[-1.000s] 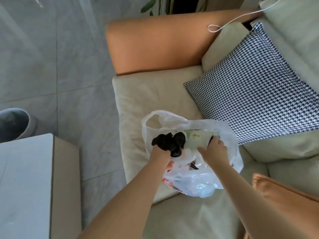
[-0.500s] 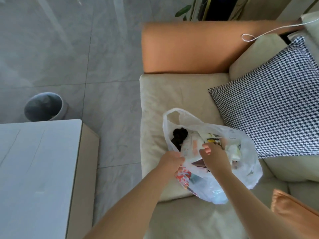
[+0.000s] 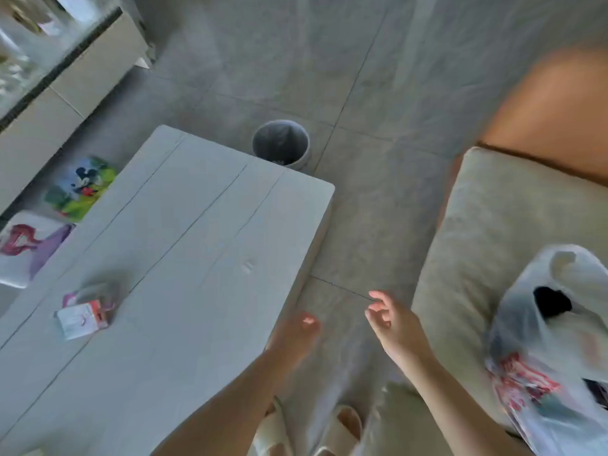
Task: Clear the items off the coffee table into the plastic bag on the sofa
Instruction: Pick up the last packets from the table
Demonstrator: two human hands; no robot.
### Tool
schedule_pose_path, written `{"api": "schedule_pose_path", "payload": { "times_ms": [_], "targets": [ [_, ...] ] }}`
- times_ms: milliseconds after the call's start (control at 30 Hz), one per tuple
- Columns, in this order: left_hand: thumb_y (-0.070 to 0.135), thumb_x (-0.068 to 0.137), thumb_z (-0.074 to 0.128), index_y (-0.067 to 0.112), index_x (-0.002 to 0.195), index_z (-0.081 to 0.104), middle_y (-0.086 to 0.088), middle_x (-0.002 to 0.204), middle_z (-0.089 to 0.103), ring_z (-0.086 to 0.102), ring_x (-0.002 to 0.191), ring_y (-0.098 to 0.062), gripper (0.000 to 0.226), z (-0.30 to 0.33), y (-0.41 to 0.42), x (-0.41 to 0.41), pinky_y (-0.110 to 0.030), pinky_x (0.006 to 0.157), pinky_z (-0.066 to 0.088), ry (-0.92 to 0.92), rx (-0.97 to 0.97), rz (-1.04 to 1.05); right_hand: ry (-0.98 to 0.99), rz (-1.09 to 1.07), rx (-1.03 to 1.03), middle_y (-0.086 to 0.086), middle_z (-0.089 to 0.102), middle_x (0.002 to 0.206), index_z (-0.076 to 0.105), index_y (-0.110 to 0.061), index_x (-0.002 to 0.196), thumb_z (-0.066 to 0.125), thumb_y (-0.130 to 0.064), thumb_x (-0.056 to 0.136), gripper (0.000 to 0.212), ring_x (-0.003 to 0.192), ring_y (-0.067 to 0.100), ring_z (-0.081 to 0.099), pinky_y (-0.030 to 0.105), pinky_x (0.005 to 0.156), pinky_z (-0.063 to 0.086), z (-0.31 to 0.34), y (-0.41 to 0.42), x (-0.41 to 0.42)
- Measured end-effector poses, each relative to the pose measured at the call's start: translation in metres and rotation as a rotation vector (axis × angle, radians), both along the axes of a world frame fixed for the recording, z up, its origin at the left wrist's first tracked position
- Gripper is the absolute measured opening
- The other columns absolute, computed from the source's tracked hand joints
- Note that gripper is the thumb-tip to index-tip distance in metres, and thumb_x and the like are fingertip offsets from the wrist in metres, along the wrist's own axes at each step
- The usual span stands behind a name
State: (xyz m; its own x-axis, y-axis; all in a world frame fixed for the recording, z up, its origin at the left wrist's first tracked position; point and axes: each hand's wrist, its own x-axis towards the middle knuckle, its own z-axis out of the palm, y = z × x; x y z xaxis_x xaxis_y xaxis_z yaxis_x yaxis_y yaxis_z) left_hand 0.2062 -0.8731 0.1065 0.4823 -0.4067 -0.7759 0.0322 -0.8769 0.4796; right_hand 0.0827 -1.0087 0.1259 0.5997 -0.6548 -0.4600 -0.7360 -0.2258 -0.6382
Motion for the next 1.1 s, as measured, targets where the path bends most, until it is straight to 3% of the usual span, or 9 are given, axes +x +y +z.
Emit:
{"api": "schedule_pose_path", "payload": {
  "times_ms": [100,200,267,367,600,733,867,1000,1100],
  "targets": [
    [0.03,0.088,0.053,0.018,0.102,0.066,-0.007,0.105,0.07,0.068,0.091,-0.024,0.022,-0.011,0.047,0.042,-0.032,0.079,0.055,-0.022,0.019,0.134,0.013,0.079,0.042,0.003,0.066,0.104,0.056,-0.015,0.123,0.057,-0.018,0.091,0.033,0.09,0.019,0.063,0.024,0.085,0.046,-0.017,0.04,0.054],
    [0.03,0.092,0.051,0.02,0.11,0.064,-0.002,0.115,0.067,0.064,0.099,-0.02,0.024,-0.03,0.091,0.08,-0.024,0.079,0.049,-0.053,0.057,0.187,0.031,0.171,0.043,0.005,0.066,0.107,0.055,-0.013,0.124,0.056,-0.018,0.091,0.033,0.091,0.019,0.063,0.023,0.082,0.043,-0.037,0.072,0.101],
    [0.033,0.094,0.049,0.02,0.119,0.06,-0.001,0.124,0.063,0.059,0.109,-0.019,0.031,-0.046,0.117,0.101,-0.022,0.085,0.044,-0.083,0.075,0.206,0.054,0.22,0.025,0.004,0.067,0.107,0.056,-0.013,0.123,0.056,-0.018,0.091,0.032,0.092,0.018,0.063,0.026,0.085,0.044,-0.055,0.087,0.126],
    [0.038,0.095,0.047,0.022,0.129,0.055,0.0,0.135,0.055,0.045,0.127,-0.021,0.038,-0.068,0.152,0.123,-0.03,0.1,0.04,-0.14,0.103,0.207,0.073,0.268,-0.022,0.006,0.068,0.105,0.059,-0.01,0.12,0.057,-0.017,0.09,0.03,0.097,0.023,0.064,0.031,0.088,0.046,-0.083,0.103,0.158],
    [0.045,0.094,0.044,0.025,0.146,0.031,-0.005,0.157,0.019,0.011,0.144,-0.028,0.057,-0.126,0.207,0.152,-0.041,0.115,0.022,-0.132,0.278,0.239,0.211,0.398,-0.082,0.009,0.06,0.121,0.053,-0.013,0.127,0.052,-0.022,0.093,0.035,0.11,0.024,0.059,0.035,0.092,0.046,-0.146,0.112,0.229],
    [0.04,0.095,0.046,0.031,0.151,0.005,-0.008,0.158,-0.015,-0.009,0.146,-0.033,0.071,-0.158,0.227,0.167,-0.047,0.113,0.026,-0.105,0.386,0.291,0.263,0.442,-0.162,0.012,0.052,0.125,0.047,-0.015,0.132,0.053,-0.023,0.093,0.04,0.112,0.027,0.057,0.037,0.088,0.046,-0.18,0.115,0.27],
    [0.037,0.094,0.051,0.034,0.149,-0.011,-0.007,0.155,-0.029,-0.016,0.146,-0.033,0.083,-0.178,0.234,0.186,-0.055,0.111,0.026,-0.162,0.473,0.395,0.319,0.462,-0.245,0.01,0.044,0.13,0.048,-0.02,0.129,0.056,-0.023,0.091,0.039,0.113,0.03,0.053,0.036,0.082,0.045,-0.202,0.124,0.292],
    [0.036,0.091,0.057,0.035,0.148,-0.013,-0.005,0.155,-0.028,-0.015,0.146,-0.03,0.09,-0.192,0.23,0.193,-0.055,0.111,0.025,-0.147,0.47,0.513,0.268,0.409,-0.302,0.013,0.048,0.119,0.055,-0.013,0.112,0.056,-0.017,0.09,0.023,0.098,0.034,0.056,0.035,0.072,0.044,-0.218,0.128,0.298],
    [0.035,0.091,0.058,0.035,0.148,-0.013,-0.004,0.155,-0.028,-0.016,0.146,-0.029,0.091,-0.198,0.228,0.191,-0.052,0.11,0.028,-0.155,0.476,0.509,0.213,0.418,-0.297,0.016,0.062,0.104,0.059,-0.006,0.104,0.051,-0.011,0.091,0.016,0.096,0.034,0.057,0.036,0.074,0.044,-0.226,0.127,0.302]
  ]
}}
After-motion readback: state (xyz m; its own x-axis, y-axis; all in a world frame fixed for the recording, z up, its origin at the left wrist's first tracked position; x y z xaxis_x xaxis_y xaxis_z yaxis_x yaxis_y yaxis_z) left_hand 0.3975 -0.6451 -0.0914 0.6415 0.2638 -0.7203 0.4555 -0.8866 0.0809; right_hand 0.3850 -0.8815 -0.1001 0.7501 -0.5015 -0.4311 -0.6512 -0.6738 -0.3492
